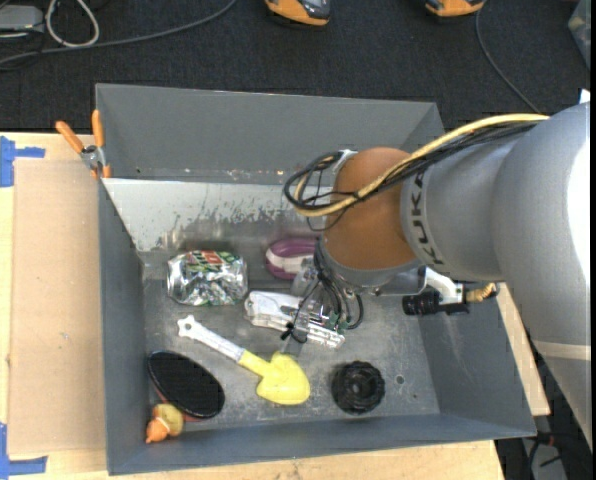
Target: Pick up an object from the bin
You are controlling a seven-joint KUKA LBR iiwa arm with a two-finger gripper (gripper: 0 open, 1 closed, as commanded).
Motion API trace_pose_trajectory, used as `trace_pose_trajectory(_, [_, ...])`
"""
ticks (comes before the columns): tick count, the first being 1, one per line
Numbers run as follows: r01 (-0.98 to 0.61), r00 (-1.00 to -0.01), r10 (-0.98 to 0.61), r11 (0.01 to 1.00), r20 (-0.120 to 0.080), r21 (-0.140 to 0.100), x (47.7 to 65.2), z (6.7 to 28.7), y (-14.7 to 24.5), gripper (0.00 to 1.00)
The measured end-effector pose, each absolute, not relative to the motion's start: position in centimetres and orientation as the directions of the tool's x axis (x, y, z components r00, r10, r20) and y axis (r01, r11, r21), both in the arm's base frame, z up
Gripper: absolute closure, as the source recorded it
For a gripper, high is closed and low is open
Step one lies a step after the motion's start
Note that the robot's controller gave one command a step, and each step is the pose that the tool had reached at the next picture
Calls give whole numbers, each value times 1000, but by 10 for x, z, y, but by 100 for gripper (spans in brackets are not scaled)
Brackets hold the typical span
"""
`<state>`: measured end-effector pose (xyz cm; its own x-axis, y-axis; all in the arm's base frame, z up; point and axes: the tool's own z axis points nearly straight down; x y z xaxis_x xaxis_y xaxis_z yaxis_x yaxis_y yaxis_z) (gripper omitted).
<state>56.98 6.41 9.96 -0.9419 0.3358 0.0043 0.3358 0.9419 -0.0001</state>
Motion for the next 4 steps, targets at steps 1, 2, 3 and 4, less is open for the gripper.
trace_pose_trajectory(1, [266, -964, 266, 964, 6, -2, 574, 68, 54, 0])
trace_pose_trajectory(2, [384, -923, 384, 923, 2, 2, 577, 70, 54, 100])
trace_pose_trajectory(3, [384, -923, 384, 923, 2, 2, 577, 70, 54, 100])
trace_pose_trajectory(4, [383, -924, 383, 924, 2, 2, 577, 73, 54, 100])
